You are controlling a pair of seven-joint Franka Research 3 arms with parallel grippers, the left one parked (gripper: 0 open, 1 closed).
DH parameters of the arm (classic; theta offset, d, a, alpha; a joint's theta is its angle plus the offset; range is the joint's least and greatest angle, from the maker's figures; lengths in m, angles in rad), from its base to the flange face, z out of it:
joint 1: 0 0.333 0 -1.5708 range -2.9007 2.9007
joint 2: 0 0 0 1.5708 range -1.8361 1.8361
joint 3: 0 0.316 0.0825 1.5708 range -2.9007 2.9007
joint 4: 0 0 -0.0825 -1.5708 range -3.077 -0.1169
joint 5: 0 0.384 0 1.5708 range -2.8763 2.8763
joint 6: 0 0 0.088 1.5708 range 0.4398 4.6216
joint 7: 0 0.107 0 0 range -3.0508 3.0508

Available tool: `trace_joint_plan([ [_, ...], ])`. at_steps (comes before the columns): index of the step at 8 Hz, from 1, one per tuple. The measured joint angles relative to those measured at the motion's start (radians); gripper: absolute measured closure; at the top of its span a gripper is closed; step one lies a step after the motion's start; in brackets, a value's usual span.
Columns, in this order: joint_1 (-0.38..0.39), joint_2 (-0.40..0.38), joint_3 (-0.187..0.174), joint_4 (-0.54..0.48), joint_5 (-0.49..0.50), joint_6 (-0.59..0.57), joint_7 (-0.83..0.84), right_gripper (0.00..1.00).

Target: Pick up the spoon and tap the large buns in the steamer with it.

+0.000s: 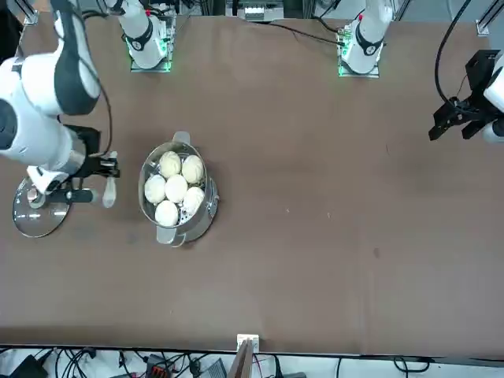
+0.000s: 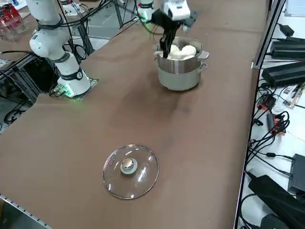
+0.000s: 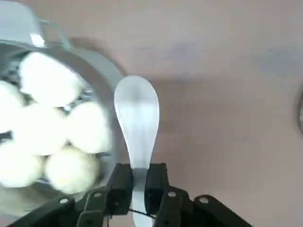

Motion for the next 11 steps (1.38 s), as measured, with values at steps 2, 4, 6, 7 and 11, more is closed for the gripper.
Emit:
trace_joint_plan([
  [2, 0.078, 0.019, 0.002, 0.006, 0.06, -0.001, 0.119, 0.83],
  [4, 0.13, 0.057, 0.003, 0.007, 0.092, 0.0, 0.195, 0.83],
  [6, 0.145, 0.099, 0.003, 0.008, 0.122, 0.001, 0.215, 0.83],
  [7, 0.145, 0.122, 0.001, 0.008, 0.132, 0.001, 0.215, 0.83],
  [11, 0.15, 0.181, 0.001, 0.039, 0.136, -0.003, 0.215, 0.83],
])
